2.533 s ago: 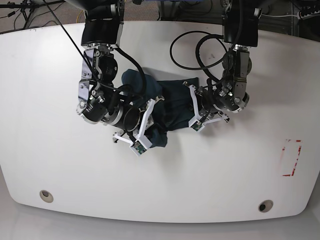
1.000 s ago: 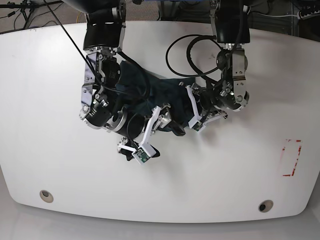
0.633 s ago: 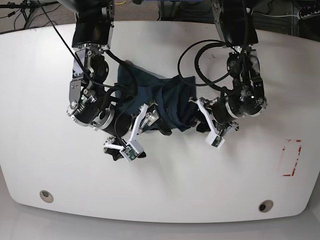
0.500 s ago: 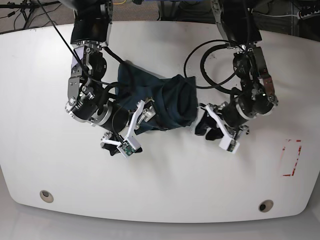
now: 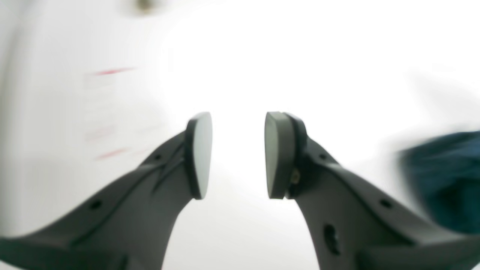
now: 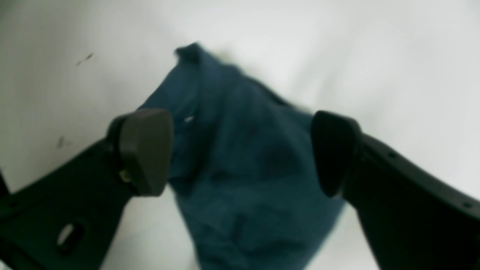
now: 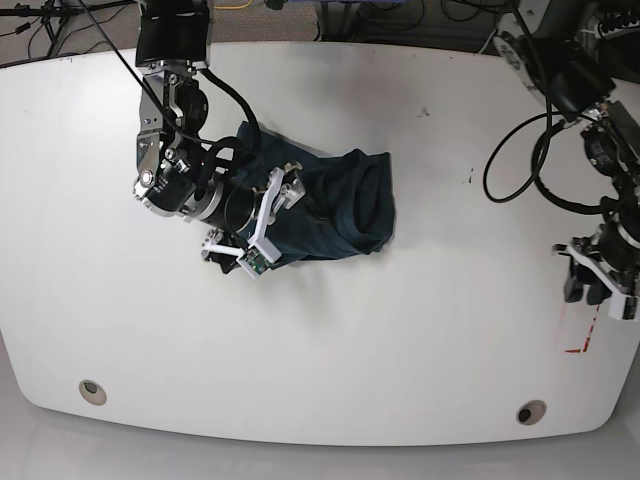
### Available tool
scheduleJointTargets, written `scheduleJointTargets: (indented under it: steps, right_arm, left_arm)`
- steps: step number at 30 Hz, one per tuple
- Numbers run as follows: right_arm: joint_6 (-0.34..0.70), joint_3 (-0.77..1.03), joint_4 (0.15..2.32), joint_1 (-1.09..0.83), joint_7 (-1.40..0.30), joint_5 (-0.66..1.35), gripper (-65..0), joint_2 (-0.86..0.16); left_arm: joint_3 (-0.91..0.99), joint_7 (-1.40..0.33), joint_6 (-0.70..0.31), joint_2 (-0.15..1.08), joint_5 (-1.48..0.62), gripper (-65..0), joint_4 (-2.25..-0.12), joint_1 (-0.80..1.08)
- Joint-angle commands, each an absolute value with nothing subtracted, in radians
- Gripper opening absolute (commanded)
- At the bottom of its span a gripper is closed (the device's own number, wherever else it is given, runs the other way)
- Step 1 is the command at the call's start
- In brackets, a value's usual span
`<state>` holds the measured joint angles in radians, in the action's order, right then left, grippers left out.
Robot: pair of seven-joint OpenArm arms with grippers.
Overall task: Fold the T-shirt properly
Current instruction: 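Release the left gripper and lift it away from the shirt, then press the bundled shirt flat with the right gripper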
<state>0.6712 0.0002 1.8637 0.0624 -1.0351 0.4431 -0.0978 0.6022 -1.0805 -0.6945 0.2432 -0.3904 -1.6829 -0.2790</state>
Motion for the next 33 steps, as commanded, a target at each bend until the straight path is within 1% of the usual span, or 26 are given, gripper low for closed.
scheduleJointTargets:
  steps: [1,3,7,9,10,14,17,22,26,30,33]
  right_arm:
    - [0.676,-0.001,1.882,0.056,-1.012,0.46,-18.7,-0.102]
    - [0.676,-0.004,1.879,0.039,-1.012,0.46,-27.3,-0.096]
    - [0.676,-0.044,1.842,0.027,-1.001,0.456,-46.9,-0.076]
    - [0.676,-0.081,1.796,0.031,-0.98,0.456,-53.0,-0.073]
    - [0.674,-0.102,1.768,0.038,-0.963,0.456,-54.4,-0.073]
    - [0.664,-0.182,1.664,0.067,-0.889,0.456,-54.1,-0.062]
    - [0.662,-0.266,1.601,0.102,-0.851,0.456,-53.0,-0.03]
    - [0.59,-0.311,1.54,0.154,-0.832,0.456,-52.8,0.027]
    - [0.561,-0.338,1.517,0.203,-0.829,0.456,-52.8,0.051]
    - [0.559,-0.34,1.515,0.24,-0.835,0.461,-52.8,0.054]
    - [0.559,-0.334,1.577,0.251,-0.86,0.461,-52.8,0.038]
  left_arm:
    - [0.599,-1.055,-0.698,0.311,-0.424,-43.1,-1.693,-0.3]
    - [0.601,-1.055,-0.698,0.341,-0.426,-43.2,-1.693,-0.282]
    - [0.601,-1.055,-0.698,0.372,-0.426,-43.2,-1.713,-0.229]
    - [0.601,-1.055,-0.698,0.374,-0.426,-43.2,-1.721,-0.213]
    - [0.601,-1.055,-0.698,0.374,-0.426,-43.2,-1.725,-0.202]
    - [0.601,-1.055,-0.698,0.374,-0.426,-43.2,-1.733,-0.17]
    - [0.601,-1.055,-0.698,0.371,-0.427,-43.2,-1.733,-0.153]
    - [0.601,-1.055,-0.698,0.337,-0.427,-43.2,-1.733,-0.148]
    - [0.601,-1.055,-0.698,0.328,-0.427,-43.2,-1.739,-0.148]
    - [0.596,-1.055,-0.698,0.323,-0.427,-43.2,-1.753,-0.147]
    - [0.595,-1.055,-0.698,0.321,-0.427,-43.2,-1.773,-0.137]
